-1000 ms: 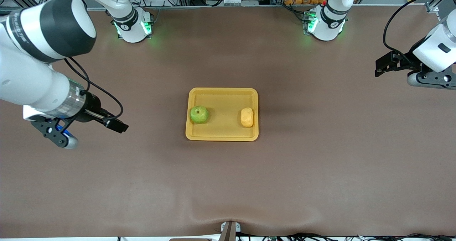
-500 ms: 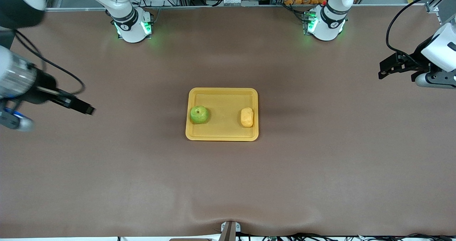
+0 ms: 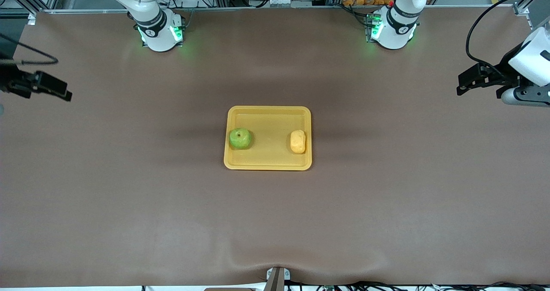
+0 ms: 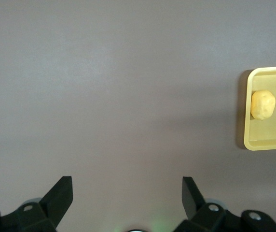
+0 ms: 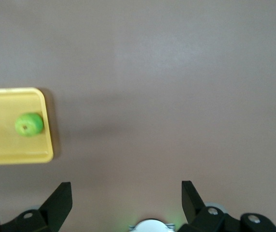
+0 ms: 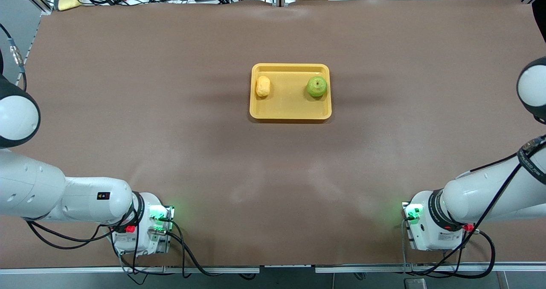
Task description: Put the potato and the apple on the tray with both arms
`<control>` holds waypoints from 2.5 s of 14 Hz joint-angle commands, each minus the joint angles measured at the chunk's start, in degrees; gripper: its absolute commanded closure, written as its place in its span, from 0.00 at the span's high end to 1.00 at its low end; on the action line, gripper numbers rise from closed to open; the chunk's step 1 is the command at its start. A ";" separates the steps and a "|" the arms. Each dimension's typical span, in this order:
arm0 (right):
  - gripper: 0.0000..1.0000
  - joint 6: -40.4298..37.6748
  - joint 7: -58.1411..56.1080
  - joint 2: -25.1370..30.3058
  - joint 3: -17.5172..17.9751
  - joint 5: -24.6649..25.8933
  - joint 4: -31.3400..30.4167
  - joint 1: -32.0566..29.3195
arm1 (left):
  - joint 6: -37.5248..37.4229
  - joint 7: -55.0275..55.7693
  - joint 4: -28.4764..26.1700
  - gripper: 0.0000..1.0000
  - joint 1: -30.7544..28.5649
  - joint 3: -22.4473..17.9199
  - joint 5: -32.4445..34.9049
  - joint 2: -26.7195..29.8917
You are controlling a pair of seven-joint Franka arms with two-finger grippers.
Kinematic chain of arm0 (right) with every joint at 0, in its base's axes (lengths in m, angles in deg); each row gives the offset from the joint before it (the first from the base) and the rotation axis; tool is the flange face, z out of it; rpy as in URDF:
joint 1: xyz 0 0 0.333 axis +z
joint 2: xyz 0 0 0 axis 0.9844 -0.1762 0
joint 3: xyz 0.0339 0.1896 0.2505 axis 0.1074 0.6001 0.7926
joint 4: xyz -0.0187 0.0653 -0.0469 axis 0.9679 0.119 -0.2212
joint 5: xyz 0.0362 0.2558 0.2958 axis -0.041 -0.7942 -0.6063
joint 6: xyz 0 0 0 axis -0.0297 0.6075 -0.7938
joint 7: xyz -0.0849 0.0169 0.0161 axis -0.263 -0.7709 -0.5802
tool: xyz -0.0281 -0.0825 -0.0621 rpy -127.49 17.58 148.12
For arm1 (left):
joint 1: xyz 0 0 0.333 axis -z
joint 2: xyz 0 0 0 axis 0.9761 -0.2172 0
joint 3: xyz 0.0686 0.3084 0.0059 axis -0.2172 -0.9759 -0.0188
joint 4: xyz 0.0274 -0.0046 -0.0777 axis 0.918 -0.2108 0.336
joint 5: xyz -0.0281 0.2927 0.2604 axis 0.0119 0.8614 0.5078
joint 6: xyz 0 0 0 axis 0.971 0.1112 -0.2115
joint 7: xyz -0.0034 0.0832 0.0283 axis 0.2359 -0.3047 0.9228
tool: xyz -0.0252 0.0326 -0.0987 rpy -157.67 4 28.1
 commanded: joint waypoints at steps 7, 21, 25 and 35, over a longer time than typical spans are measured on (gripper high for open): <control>1.00 6.52 -13.23 13.54 -0.44 0.32 -20.08 -6.31 | -0.67 -0.21 0.30 1.00 -0.72 -0.10 -0.88 0.55; 1.00 7.24 -13.50 12.77 -0.62 1.38 -15.46 -4.73 | -0.67 -0.12 0.30 1.00 -2.13 0.17 -1.06 0.38; 1.00 7.24 -13.67 12.77 -1.58 0.76 -15.19 -4.29 | -0.67 -0.12 0.30 1.00 -2.13 0.25 -1.06 0.46; 1.00 7.06 -15.26 12.77 -1.58 0.59 -15.19 -4.29 | -0.67 0.05 0.21 1.00 -2.13 0.43 -1.06 0.55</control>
